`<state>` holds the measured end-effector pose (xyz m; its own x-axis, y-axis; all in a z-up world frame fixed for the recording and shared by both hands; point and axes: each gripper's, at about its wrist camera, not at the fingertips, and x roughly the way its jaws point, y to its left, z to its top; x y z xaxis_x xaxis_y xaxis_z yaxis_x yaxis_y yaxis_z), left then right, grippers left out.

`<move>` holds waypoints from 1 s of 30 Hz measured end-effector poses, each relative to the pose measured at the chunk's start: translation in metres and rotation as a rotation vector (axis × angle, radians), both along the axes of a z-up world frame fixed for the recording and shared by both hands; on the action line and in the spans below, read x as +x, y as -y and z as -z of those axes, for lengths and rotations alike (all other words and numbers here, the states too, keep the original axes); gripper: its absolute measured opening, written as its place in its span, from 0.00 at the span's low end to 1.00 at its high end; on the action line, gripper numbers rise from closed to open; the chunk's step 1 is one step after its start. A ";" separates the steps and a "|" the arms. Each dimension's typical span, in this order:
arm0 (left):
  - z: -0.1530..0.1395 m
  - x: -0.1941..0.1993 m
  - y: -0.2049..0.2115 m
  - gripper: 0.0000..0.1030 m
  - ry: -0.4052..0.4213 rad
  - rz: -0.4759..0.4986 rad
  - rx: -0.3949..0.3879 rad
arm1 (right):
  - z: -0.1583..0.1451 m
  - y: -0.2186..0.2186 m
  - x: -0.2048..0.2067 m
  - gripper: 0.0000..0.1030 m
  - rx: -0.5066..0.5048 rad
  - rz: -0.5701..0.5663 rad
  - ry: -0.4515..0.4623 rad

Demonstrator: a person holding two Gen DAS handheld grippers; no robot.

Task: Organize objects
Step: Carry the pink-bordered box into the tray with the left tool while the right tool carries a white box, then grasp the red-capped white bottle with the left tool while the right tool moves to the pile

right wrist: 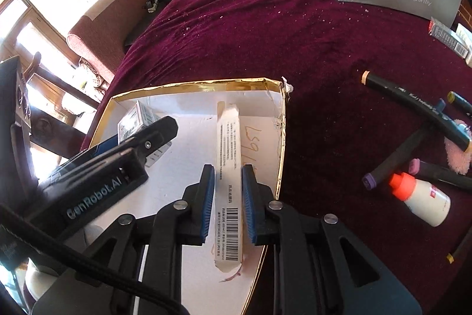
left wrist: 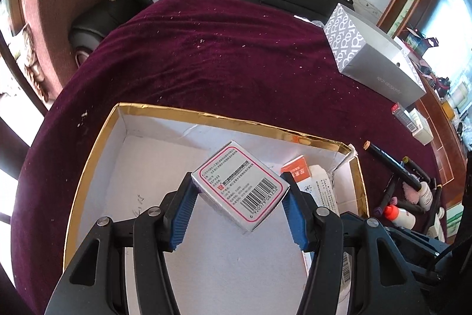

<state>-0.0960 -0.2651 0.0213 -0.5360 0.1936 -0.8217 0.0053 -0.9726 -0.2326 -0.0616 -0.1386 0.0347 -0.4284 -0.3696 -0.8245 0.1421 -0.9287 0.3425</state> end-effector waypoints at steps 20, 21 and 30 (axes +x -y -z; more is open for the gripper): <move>-0.066 0.059 -0.033 0.61 -0.082 0.099 0.111 | -0.080 -0.134 0.095 0.56 0.017 0.182 -0.247; -0.067 0.062 -0.046 0.61 -0.080 0.131 0.112 | -0.079 -0.145 0.100 0.56 0.022 0.201 -0.246; -0.030 0.057 -0.157 0.61 0.059 0.272 0.143 | -0.044 -0.238 0.138 0.56 -0.064 0.370 -0.175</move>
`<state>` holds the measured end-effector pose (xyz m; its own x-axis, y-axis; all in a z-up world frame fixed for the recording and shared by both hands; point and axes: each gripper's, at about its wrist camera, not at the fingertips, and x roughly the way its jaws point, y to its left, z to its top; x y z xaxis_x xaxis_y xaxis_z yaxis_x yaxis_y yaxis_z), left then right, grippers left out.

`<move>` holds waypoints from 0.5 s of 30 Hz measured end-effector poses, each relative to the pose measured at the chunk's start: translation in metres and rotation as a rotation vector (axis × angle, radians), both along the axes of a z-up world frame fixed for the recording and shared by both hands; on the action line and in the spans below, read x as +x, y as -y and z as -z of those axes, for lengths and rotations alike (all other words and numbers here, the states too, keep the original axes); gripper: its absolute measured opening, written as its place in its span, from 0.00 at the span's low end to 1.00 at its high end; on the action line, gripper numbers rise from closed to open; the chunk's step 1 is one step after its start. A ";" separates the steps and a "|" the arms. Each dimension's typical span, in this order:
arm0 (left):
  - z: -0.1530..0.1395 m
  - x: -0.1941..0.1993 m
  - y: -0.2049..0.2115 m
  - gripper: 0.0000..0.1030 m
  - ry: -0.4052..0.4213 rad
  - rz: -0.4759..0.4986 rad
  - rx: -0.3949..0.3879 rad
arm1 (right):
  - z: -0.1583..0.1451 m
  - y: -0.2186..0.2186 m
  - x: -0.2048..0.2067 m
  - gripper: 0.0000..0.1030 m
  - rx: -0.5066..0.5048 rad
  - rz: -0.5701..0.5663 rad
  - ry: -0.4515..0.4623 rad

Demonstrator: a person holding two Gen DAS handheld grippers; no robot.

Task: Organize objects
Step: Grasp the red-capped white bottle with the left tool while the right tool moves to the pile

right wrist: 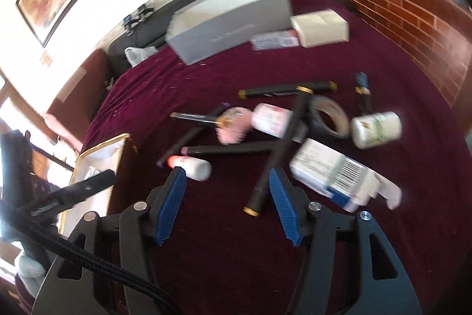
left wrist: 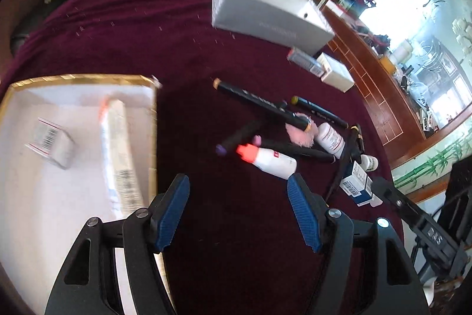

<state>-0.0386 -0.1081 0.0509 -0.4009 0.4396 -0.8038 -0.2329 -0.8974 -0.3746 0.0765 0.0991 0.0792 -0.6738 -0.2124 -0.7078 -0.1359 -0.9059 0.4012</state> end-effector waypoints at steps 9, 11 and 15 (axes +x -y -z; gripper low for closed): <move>0.031 -0.036 -0.050 0.61 0.024 -0.091 -0.075 | 0.018 -0.041 0.010 0.56 -0.044 0.027 -0.019; 0.036 -0.038 -0.064 0.61 0.016 -0.090 -0.122 | 0.022 -0.046 0.010 0.56 -0.062 0.026 -0.017; 0.039 -0.025 -0.088 0.60 -0.024 0.019 -0.235 | 0.028 -0.054 0.011 0.56 -0.095 0.031 -0.018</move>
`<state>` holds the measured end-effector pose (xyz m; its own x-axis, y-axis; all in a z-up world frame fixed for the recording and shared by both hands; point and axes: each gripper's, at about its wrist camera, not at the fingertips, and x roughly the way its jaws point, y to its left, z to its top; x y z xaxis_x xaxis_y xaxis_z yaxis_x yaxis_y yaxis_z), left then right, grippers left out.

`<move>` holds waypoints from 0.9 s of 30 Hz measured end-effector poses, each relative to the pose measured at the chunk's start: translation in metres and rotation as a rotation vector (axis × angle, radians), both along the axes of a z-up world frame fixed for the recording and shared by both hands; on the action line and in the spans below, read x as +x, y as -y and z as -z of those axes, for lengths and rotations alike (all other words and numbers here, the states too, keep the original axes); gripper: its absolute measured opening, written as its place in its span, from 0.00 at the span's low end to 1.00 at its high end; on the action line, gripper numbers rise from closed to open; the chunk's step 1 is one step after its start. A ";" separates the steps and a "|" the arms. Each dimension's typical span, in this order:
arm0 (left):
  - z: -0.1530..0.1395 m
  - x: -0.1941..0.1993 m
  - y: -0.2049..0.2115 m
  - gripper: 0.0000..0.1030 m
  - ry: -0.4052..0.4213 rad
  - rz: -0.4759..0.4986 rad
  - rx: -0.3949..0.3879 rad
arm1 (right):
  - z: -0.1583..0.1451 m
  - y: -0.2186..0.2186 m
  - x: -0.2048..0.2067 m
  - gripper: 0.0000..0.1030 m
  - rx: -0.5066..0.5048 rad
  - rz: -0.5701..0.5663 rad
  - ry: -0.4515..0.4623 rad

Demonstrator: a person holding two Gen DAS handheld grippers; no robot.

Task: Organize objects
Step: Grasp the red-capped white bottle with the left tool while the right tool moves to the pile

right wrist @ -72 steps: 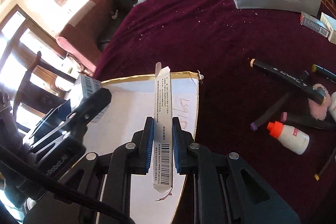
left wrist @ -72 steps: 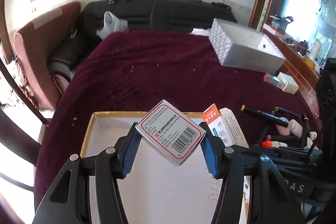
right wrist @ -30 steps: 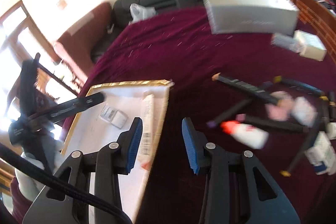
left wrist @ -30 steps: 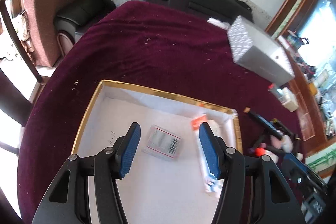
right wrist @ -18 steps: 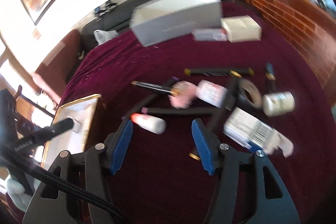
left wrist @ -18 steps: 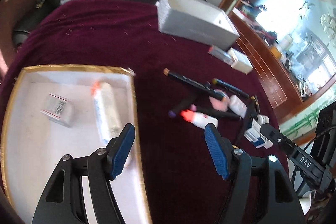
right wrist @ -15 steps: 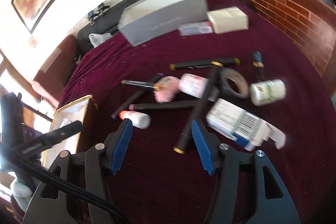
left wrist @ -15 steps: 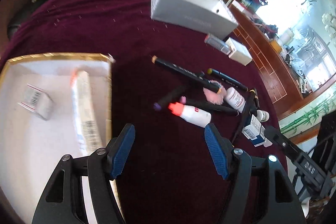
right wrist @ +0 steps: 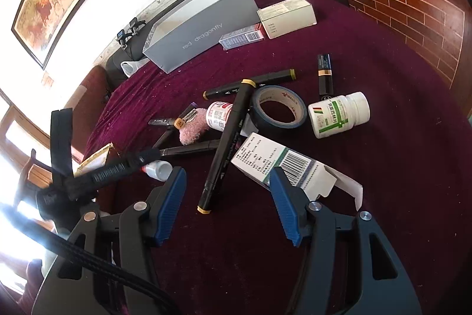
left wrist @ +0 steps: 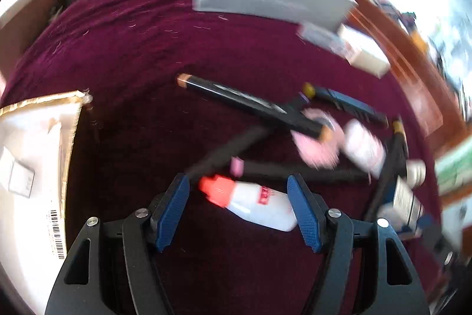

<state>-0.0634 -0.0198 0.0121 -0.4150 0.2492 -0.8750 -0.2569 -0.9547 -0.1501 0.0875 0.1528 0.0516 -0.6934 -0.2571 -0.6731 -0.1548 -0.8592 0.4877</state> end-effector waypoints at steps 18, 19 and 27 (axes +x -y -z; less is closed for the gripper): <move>0.008 0.021 0.000 0.24 -0.019 0.060 -0.015 | -0.003 -0.003 0.005 0.56 -0.029 0.003 0.001; 0.007 0.024 0.005 0.22 -0.009 0.067 0.008 | -0.005 -0.002 0.005 0.56 -0.025 0.001 0.001; -0.021 0.062 0.036 0.22 -0.070 0.061 0.104 | 0.001 0.007 -0.004 0.57 -0.088 -0.040 0.019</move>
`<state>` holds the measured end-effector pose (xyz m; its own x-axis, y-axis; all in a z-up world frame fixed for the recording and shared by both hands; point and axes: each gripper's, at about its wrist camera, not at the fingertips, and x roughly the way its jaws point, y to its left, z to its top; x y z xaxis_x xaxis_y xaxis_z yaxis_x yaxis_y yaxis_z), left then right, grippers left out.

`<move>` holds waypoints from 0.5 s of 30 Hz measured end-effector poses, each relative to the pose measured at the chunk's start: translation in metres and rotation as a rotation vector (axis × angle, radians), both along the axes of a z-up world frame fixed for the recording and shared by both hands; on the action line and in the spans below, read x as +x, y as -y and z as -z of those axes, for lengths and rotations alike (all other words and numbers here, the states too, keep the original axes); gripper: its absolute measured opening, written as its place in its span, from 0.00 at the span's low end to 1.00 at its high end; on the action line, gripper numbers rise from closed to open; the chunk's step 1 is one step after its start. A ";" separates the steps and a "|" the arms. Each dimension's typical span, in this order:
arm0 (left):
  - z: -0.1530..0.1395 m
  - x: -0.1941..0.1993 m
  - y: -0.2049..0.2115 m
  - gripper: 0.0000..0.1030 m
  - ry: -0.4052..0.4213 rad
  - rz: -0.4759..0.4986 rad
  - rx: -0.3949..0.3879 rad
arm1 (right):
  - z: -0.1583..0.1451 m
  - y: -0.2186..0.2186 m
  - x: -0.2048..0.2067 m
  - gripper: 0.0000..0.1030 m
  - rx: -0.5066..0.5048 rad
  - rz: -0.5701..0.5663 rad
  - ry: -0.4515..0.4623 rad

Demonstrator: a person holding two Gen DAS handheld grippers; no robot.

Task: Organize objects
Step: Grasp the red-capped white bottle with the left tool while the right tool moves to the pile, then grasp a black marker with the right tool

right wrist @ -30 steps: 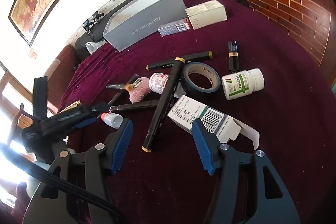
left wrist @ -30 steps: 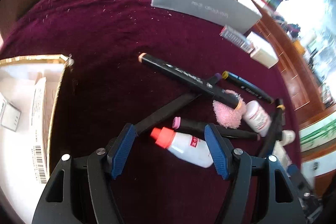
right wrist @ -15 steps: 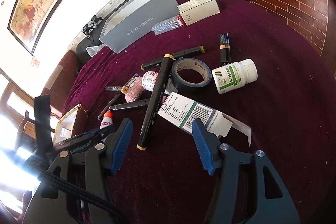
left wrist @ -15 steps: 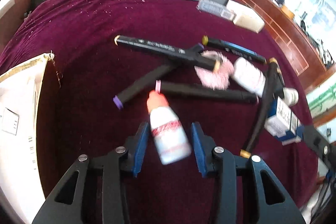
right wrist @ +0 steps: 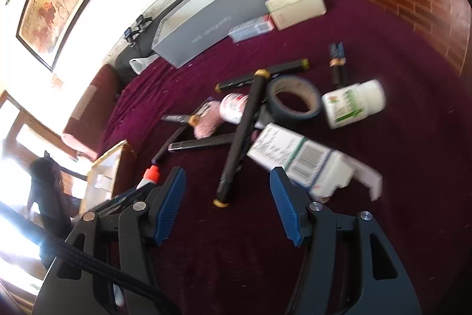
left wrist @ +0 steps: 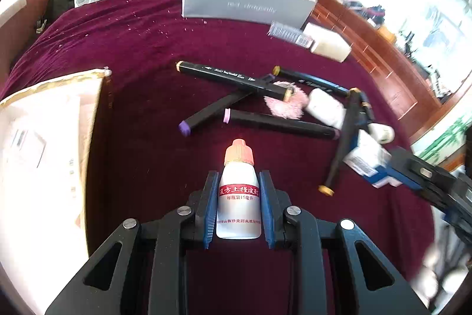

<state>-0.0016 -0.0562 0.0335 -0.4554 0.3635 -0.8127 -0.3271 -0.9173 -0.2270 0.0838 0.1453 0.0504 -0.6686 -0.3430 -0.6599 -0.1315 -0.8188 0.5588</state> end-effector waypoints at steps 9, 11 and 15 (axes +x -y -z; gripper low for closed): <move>-0.016 0.045 0.037 0.22 0.008 0.031 0.152 | 0.005 0.022 -0.038 0.56 0.071 0.039 0.066; -0.016 0.052 0.043 0.22 0.009 0.030 0.162 | 0.005 0.028 -0.046 0.55 0.127 0.075 0.076; -0.017 0.056 0.054 0.22 0.004 0.024 0.180 | 0.005 0.039 -0.061 0.37 0.218 0.114 0.098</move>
<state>0.0546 -0.1106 0.0507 -0.4420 0.5138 -0.7353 -0.3475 -0.8538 -0.3877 0.0232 0.1059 0.0450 -0.6244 -0.1118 -0.7730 -0.2747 -0.8950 0.3513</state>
